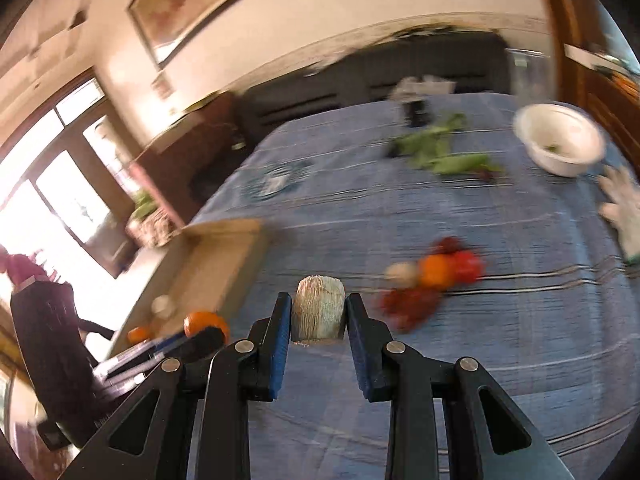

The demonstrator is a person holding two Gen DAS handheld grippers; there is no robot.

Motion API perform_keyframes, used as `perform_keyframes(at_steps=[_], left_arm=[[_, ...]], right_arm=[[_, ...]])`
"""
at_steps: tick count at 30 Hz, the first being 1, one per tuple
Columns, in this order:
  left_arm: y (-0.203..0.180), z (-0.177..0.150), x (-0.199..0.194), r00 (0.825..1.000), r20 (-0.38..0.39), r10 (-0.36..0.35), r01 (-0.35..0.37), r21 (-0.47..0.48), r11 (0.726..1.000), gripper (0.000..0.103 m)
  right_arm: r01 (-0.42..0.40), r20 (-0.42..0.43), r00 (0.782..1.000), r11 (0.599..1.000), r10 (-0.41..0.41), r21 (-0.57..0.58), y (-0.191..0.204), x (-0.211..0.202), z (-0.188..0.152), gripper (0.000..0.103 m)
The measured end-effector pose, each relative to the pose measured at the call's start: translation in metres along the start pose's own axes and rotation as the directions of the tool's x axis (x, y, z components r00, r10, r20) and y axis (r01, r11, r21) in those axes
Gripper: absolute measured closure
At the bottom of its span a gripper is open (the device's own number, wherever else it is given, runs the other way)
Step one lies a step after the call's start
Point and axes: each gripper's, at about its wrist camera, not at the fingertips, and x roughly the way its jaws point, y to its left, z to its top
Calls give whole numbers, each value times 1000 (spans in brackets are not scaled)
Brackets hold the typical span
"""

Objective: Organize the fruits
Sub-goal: 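Carry the orange and white piece into the cardboard tray and open both tools, then withdraw both open tools from the tray toward the remaining fruits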

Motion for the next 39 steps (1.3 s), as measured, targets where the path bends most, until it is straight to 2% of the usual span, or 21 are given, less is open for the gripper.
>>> perform_keyframes(at_steps=[3, 5, 10, 14, 19, 25, 28, 32, 34, 36, 39], left_arm=[[31, 8, -19, 993, 4, 118, -118, 13, 993, 71], [54, 10, -24, 981, -12, 192, -192, 10, 981, 71], [106, 1, -26, 953, -76, 292, -295, -23, 955, 71], [134, -7, -24, 946, -119, 303, -313, -80, 946, 71], [132, -13, -18, 941, -121, 315, -324, -64, 944, 70], [138, -21, -32, 957, -92, 276, -287, -144, 947, 68], [140, -23, -48, 962, -48, 269, -273, -185, 944, 62], [130, -26, -76, 958, 10, 288, -280, -209, 937, 51], [122, -26, -87, 959, 32, 283, -271, -208, 940, 47], [110, -30, -99, 950, 59, 308, -291, -200, 935, 31], [92, -35, -108, 937, 75, 341, -324, -180, 929, 19]], right_arm=[[-63, -53, 997, 996, 60, -56, 44, 25, -6, 72], [-86, -79, 994, 992, 79, -87, 66, 39, -11, 72], [-118, -149, 985, 978, 93, -173, 113, 81, -22, 72], [-127, -200, 976, 977, 92, -170, 120, 113, -23, 72], [-111, -250, 966, 979, 66, -171, 125, 147, -27, 72], [-103, -253, 966, 979, 56, -177, 130, 157, -30, 72], [-114, -247, 966, 979, 70, -167, 129, 157, -31, 70], [-125, -222, 971, 982, 91, -144, 127, 145, -27, 47], [-132, -203, 974, 981, 102, -141, 126, 134, -25, 47], [-126, -173, 980, 981, 101, -145, 123, 117, -24, 47], [-119, -136, 986, 984, 100, -136, 113, 92, -24, 46]])
